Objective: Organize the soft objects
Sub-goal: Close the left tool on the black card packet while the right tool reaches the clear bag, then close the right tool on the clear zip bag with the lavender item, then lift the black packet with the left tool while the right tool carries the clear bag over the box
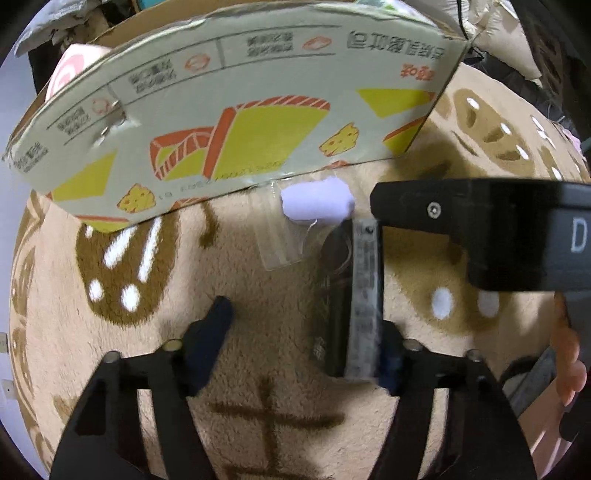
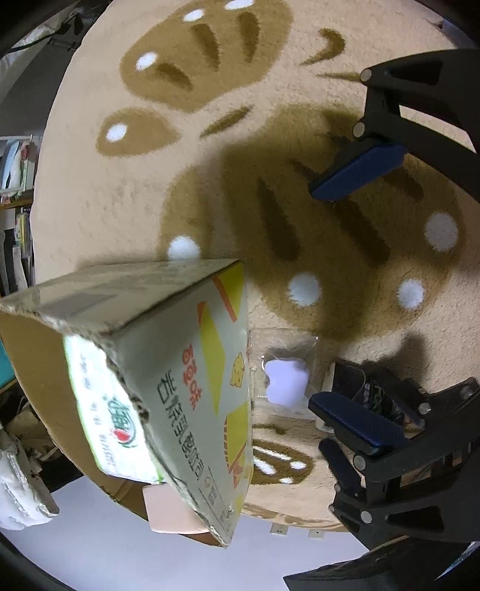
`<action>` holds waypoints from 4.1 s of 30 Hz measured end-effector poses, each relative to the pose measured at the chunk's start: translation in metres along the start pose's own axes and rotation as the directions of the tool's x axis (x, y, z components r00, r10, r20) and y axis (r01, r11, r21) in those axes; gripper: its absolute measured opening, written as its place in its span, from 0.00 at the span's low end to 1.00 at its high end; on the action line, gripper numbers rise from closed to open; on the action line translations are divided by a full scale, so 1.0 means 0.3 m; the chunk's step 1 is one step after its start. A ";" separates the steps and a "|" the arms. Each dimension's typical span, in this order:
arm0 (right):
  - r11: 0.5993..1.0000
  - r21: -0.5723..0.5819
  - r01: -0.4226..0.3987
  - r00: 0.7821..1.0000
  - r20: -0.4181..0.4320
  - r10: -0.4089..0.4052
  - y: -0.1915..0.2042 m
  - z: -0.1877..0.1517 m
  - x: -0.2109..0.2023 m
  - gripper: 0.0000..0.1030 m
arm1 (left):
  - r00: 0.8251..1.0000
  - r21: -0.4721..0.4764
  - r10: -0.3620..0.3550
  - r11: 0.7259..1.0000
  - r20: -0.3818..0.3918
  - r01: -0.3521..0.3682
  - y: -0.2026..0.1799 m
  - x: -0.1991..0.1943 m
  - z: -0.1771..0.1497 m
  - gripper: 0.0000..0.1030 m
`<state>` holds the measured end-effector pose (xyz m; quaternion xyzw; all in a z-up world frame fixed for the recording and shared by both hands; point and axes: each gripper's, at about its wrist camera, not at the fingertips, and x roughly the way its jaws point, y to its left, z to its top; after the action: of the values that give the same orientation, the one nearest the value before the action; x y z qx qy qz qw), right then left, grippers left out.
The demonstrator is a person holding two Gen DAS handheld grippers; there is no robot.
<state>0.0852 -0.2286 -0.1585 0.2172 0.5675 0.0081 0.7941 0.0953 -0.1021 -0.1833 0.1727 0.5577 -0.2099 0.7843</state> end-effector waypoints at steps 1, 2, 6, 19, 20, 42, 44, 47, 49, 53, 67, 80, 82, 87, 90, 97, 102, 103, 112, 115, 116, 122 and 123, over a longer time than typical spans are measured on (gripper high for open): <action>1.000 -0.005 0.002 1.000 0.003 -0.002 0.005 0.000 0.002 1.00 | 1.000 -0.002 -0.005 1.000 0.001 0.005 0.012 -0.005 -0.005 0.59; 1.000 -0.010 0.003 1.000 0.005 -0.003 0.010 0.000 0.003 1.00 | 1.000 -0.008 -0.014 1.000 0.000 0.014 0.016 -0.008 -0.007 0.56; 0.999 -0.041 0.000 1.000 0.008 0.001 0.032 0.004 0.012 1.00 | 0.998 -0.042 -0.058 0.997 -0.004 0.058 0.054 -0.021 -0.015 0.38; 0.995 -0.086 -0.049 0.998 0.025 0.052 0.115 0.006 0.052 0.92 | 0.996 -0.154 -0.084 0.985 -0.005 0.082 0.202 -0.099 -0.037 0.28; 0.995 -0.081 -0.057 0.998 0.024 0.059 0.117 0.007 0.057 0.91 | 0.997 -0.165 -0.072 0.984 -0.007 0.070 0.215 -0.098 -0.036 0.28; 1.000 -0.020 -0.012 0.996 0.086 0.014 0.179 0.029 0.141 0.96 | 0.992 -0.317 0.107 0.940 -0.066 -0.122 0.330 -0.044 -0.036 0.18; 1.000 -0.028 0.009 0.996 0.087 -0.006 0.201 0.026 0.151 0.98 | 0.989 -0.319 0.126 0.937 -0.076 -0.144 0.353 -0.049 -0.047 0.18; 0.999 -0.042 0.026 0.996 0.086 -0.023 0.237 0.019 0.166 1.00 | 0.987 -0.336 0.138 0.928 -0.086 -0.159 0.366 -0.040 -0.052 0.18; 0.998 -0.049 0.029 0.997 0.080 -0.025 0.279 0.014 0.187 1.00 | 0.986 -0.344 0.139 0.925 -0.087 -0.161 0.380 -0.045 -0.055 0.18; 0.995 -0.074 0.073 0.995 0.075 -0.068 0.344 -0.002 0.217 1.00 | 0.986 -0.348 0.140 0.923 -0.086 -0.162 0.379 -0.034 -0.047 0.18; 0.967 -0.121 0.225 0.973 0.083 -0.216 0.439 -0.027 0.291 0.91 | 0.982 -0.350 0.176 0.917 -0.071 -0.190 0.345 -0.063 -0.056 0.18; 0.968 -0.153 0.201 0.978 0.091 -0.189 0.411 -0.110 0.184 0.78 | 0.977 -0.341 0.206 0.923 0.048 -0.178 0.285 -0.196 -0.058 0.18; 0.975 -0.138 0.173 0.981 0.110 -0.159 0.391 -0.114 0.136 0.78 | 0.974 -0.338 0.216 0.924 0.072 -0.180 0.277 -0.222 -0.060 0.18; 0.990 -0.107 0.091 0.983 0.166 -0.072 0.360 -0.133 0.012 0.78 | 0.959 -0.323 0.243 0.928 0.148 -0.186 0.244 -0.297 -0.056 0.18; 0.993 -0.103 0.057 0.976 0.214 -0.034 0.348 -0.146 -0.073 0.78 | 0.948 -0.315 0.250 0.932 0.196 -0.181 0.234 -0.341 -0.055 0.18; 0.993 -0.116 -0.003 0.935 0.353 0.044 0.287 -0.127 -0.253 0.78 | 0.898 -0.286 0.301 0.935 0.322 -0.211 0.190 -0.457 -0.057 0.18; 0.988 -0.151 -0.014 0.886 0.457 0.082 0.256 -0.116 -0.394 0.78 | 0.855 -0.288 0.318 0.935 0.409 -0.209 0.180 -0.533 -0.052 0.18; 0.987 -0.161 -0.016 0.867 0.489 0.094 0.269 -0.109 -0.414 0.78 | 0.848 -0.295 0.323 0.932 0.420 -0.209 0.182 -0.546 -0.051 0.18; 0.979 -0.197 -0.046 0.792 0.590 0.156 0.272 -0.034 -0.547 0.78 | 0.779 -0.316 0.353 0.926 0.518 -0.209 0.207 -0.671 0.020 0.18; 0.978 -0.206 -0.023 0.775 0.614 0.147 0.268 0.004 -0.570 0.79 | 0.756 -0.312 0.374 0.921 0.537 -0.233 0.216 -0.695 0.067 0.18; 0.978 -0.209 -0.013 0.769 0.622 0.143 0.268 0.018 -0.576 0.79 | 0.753 -0.310 0.371 0.922 0.543 -0.231 0.222 -0.702 0.084 0.18; 0.975 -0.220 0.022 0.752 0.646 0.128 0.268 0.090 -0.587 0.79 | 0.723 -0.291 0.368 0.927 0.585 -0.237 0.231 -0.745 0.183 0.18; 0.975 -0.221 0.022 0.752 0.647 0.130 0.268 0.099 -0.589 0.79 | 0.721 -0.287 0.364 0.929 0.589 -0.235 0.231 -0.749 0.203 0.18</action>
<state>0.0681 -0.2116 0.0363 0.1358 0.2415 0.0154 0.9607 0.1152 -0.0429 0.0514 0.1039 0.2432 -0.0707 0.9618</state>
